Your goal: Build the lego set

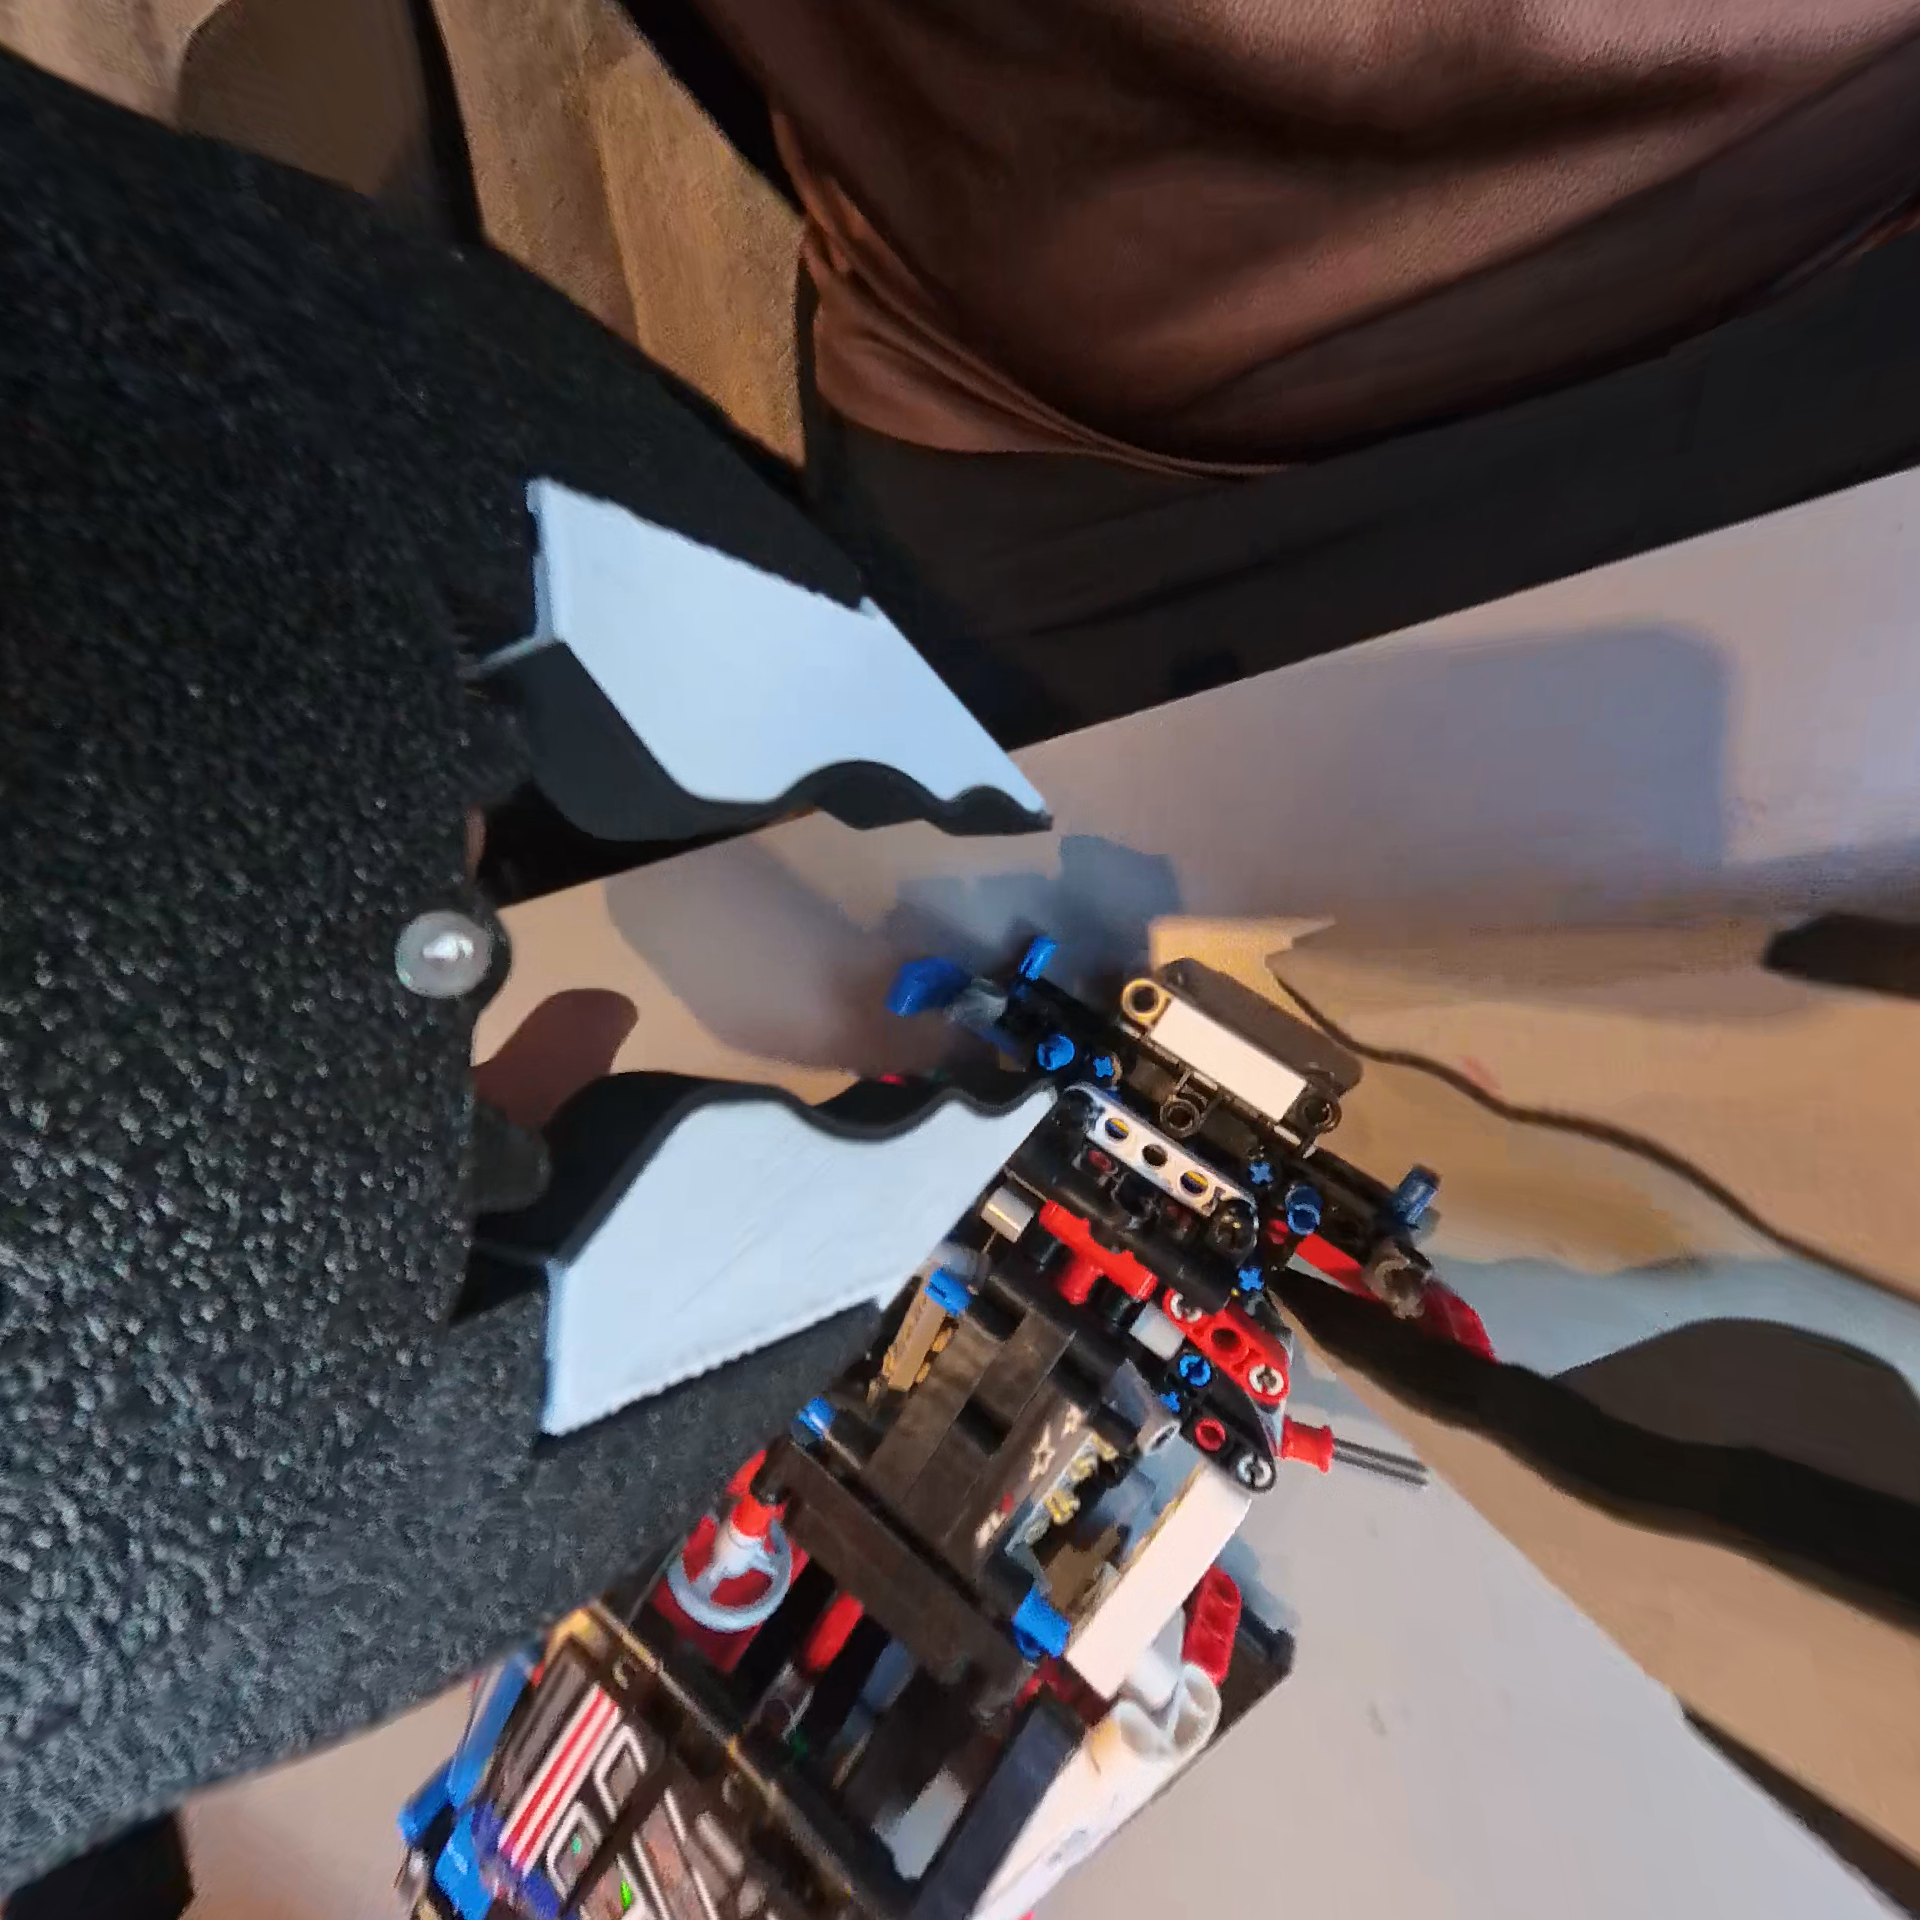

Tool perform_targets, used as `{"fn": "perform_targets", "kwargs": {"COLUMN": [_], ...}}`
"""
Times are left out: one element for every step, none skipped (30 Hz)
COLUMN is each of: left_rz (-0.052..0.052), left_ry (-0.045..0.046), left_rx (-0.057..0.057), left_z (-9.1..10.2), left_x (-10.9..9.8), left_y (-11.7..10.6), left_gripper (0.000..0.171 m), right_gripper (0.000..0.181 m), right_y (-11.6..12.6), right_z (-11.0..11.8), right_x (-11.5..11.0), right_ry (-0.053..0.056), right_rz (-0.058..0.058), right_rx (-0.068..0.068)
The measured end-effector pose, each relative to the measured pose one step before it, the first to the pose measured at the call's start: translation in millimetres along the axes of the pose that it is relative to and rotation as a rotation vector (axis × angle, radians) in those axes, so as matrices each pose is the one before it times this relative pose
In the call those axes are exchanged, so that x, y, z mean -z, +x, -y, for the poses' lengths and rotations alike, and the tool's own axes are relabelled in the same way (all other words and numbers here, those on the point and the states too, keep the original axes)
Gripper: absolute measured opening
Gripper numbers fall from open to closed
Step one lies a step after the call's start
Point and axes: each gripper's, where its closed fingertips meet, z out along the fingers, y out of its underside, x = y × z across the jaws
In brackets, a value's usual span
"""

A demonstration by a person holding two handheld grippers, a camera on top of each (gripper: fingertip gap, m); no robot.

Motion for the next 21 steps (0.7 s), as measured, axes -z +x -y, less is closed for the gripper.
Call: {"fn": "perform_targets", "kwargs": {"left_rz": [-0.0141,-0.0093,-0.0029,0.0032,0.0086,0.0103,0.0088,0.0062,0.0015,-0.001,-0.0022,0.0005,0.0048,0.0041,0.0027,0.0045,0.0005,-0.0007,-0.0008,-0.0003,0.0008], "left_ry": [0.0087,0.00596,0.00251,0.00307,0.00364,0.00325,0.00281,0.002,0.00169,0.0004,-0.00031,0.00086,0.00254,0.00239,0.00243,0.00515,0.00573,0.00563,0.00406,0.00389,0.00212], "left_rx": [0.0178,0.0118,0.0051,-0.0007,-0.0047,-0.0054,-0.0027,-0.0006,0.0005,0.0006,-0.001,-0.0022,-0.0002,0.0016,0.0017,0.0013,0.0005,0.0016,0.0011,0.0015,0.0017], "left_z": [0.95,0.6,0.04,-0.04,-0.14,-0.11,-0.27,-0.11,0.03,-0.27,-0.36,-0.43,-0.18,-0.19,-0.17,0.18,0.18,0.13,0.1,0.05,-0.02], "left_x": [1.05,0.77,0.69,0.96,1.21,1.25,1.04,0.69,0.56,0.51,0.51,0.87,1.1,1.0,0.84,1.13,1.2,1.28,1.19,0.91,0.82], "left_y": [-0.15,-0.2,-0.39,-0.66,-0.95,-1.1,-1.04,-0.86,-0.36,-0.13,0.06,-0.29,-0.84,-0.82,-0.68,-0.78,-0.24,-0.04,-0.15,-0.22,-0.45], "left_gripper": [0.052,0.052,0.052,0.051,0.05,0.05,0.049,0.048,0.048,0.048,0.05,0.05,0.05,0.05,0.05,0.052,0.052,0.051,0.052,0.052,0.052], "right_gripper": [0.044,0.04,0.036,0.029,0.025,0.022,0.021,0.021,0.018,0.015,0.015,0.015,0.014,0.014,0.014,0.014,0.014,0.013,0.013,0.012,0.012], "right_y": [1.37,1.86,2.08,2.68,2.26,1.74,0.66,0.47,1.37,1.61,0.64,0.43,0.38,0.55,0.27,0.11,0.01,0.0,0.1,0.03,0.25], "right_z": [-0.28,-0.11,0.26,0.38,0.36,0.34,0.19,0.25,0.28,0.88,1.04,0.98,0.88,0.85,0.39,0.1,0.2,0.35,0.33,0.16,0.72], "right_x": [-0.41,-0.2,-0.13,-0.08,-0.12,-0.23,-0.37,-0.19,-0.16,-0.25,-0.17,-0.26,-0.24,-0.32,-0.18,-0.13,-0.26,-0.26,-0.23,-0.26,-0.21], "right_ry": [-0.0255,-0.0176,-0.0053,0.0006,-0.0026,-0.0096,-0.0147,-0.0149,-0.0121,-0.0031,0.0029,-0.0011,-0.0119,-0.0147,-0.0132,-0.0078,-0.0046,-0.0075,-0.0136,-0.0155,-0.0046], "right_rz": [-0.0124,-0.0109,-0.0023,-0.0004,-0.0019,-0.0088,-0.0094,-0.0062,-0.0054,0.0007,0.0059,0.0006,-0.0051,-0.0075,-0.0016,0.0061,0.0113,0.0084,-0.0007,0.0003,0.0038], "right_rx": [0.0273,0.0184,0.005,-0.0048,0.0024,0.0145,0.018,0.0126,0.0101,0.0008,-0.001,0.005,0.0132,0.0113,0.0043,0.0025,-0.0025,0.0022,0.0106,0.0108,0.0078]}}
